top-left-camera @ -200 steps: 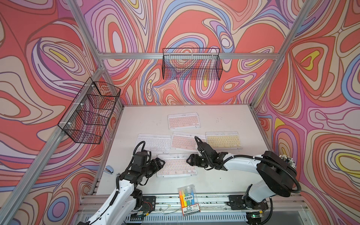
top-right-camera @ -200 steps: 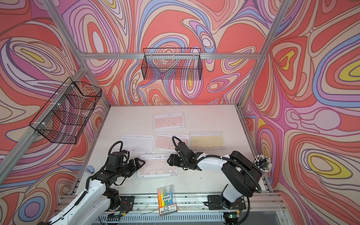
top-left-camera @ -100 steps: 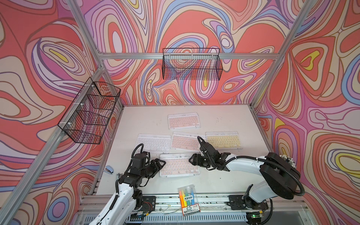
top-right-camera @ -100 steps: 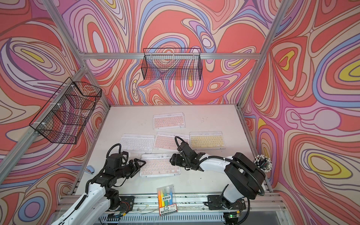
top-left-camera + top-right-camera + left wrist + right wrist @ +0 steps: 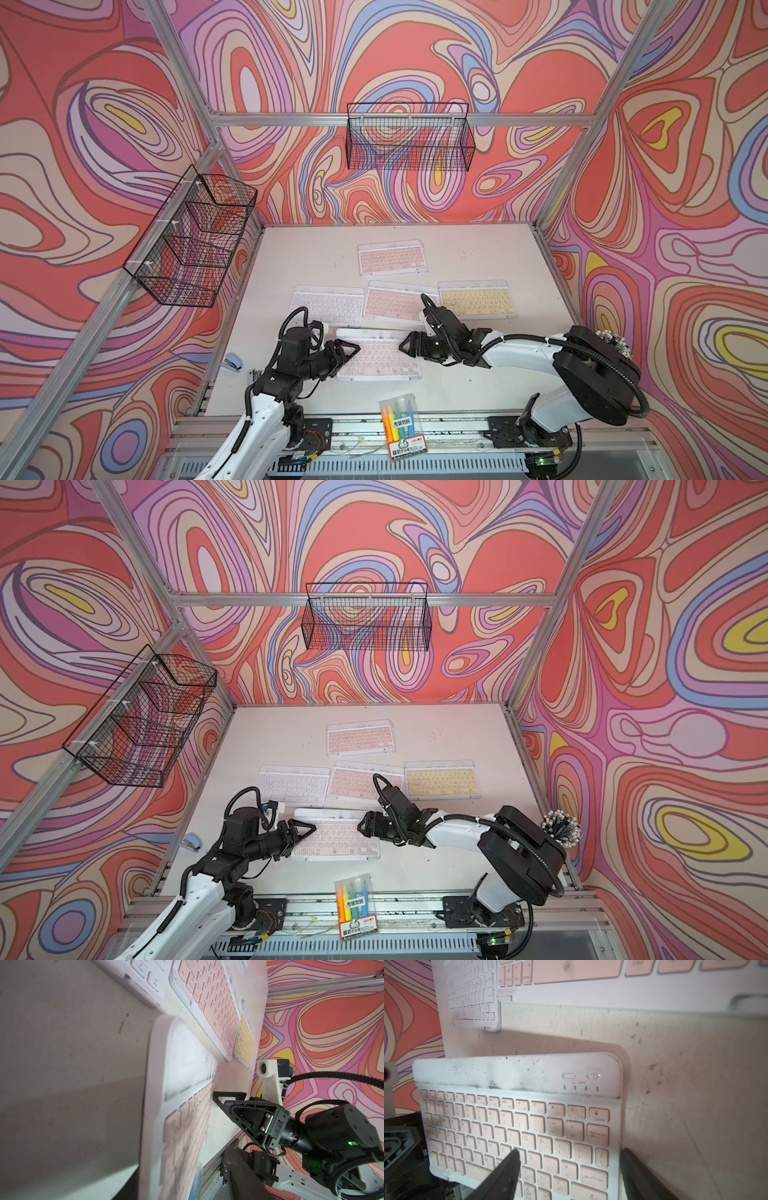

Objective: Stack the numeric keypads
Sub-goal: Move the numeric keypad to the center of the board, then pick up the numeric keypad from the center of the board.

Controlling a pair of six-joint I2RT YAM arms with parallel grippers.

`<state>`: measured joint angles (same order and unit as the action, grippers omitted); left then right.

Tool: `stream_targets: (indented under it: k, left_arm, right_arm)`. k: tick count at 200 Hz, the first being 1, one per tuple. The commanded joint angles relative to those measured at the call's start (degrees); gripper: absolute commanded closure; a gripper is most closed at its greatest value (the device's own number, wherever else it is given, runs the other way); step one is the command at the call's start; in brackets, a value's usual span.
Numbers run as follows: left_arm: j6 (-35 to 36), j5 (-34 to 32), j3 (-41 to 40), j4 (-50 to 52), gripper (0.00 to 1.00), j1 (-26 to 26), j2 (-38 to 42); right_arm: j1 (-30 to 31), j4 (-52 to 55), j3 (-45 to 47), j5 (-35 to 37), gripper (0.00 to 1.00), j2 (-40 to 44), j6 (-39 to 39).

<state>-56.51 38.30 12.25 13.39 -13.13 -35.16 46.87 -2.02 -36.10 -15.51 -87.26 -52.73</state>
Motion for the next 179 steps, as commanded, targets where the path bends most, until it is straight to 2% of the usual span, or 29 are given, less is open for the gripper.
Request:
stream_targets:
  k: [1, 35, 56, 72, 82, 135, 155, 162, 179]
  left_arm:
    - [3.54, -1.13, 3.46, 6.10, 0.47, -0.15, 1.47]
    - [4.96, -2.49, 5.06, 9.32, 0.56, -0.19, 1.76]
    - [5.14, -2.64, 5.14, 9.47, 0.65, -0.15, 1.57]
    - [5.10, -2.62, 5.06, 9.28, 0.67, -0.15, 1.58]
    - [5.12, -2.63, 5.14, 9.28, 0.73, -0.15, 1.57]
    - [4.62, -2.33, 5.21, 8.04, 0.86, -0.15, 1.47]
    - [4.00, -2.29, 4.91, 6.76, 0.93, -0.15, 1.54]
    - [3.82, -2.11, 4.91, 6.17, 1.00, -0.15, 1.43]
    - [3.86, -1.49, 5.12, 5.25, 1.00, -0.15, 0.44]
  right_arm:
    - [0.32, 1.28, -0.91, 0.11, 0.22, 0.26, -0.13]
    - [0.30, 3.11, -1.95, 0.84, 0.22, 0.25, 0.60]
    - [0.24, 3.40, -2.05, 1.13, 0.22, 0.50, 0.77]
    - [0.32, 3.94, -2.31, 1.49, 0.22, 0.57, 0.93]
    - [0.32, 4.04, -2.31, 1.49, 0.22, 0.69, 0.98]
    - [0.31, 3.52, -2.76, 1.54, 0.23, 1.09, 0.87]
    - [0.32, 3.21, -3.02, 1.35, 0.23, 1.22, 0.85]
    - [0.31, 3.09, -3.02, 1.24, 0.23, 1.45, 0.72]
    - [0.28, 2.73, -3.01, 1.14, 0.24, 1.92, 0.61]
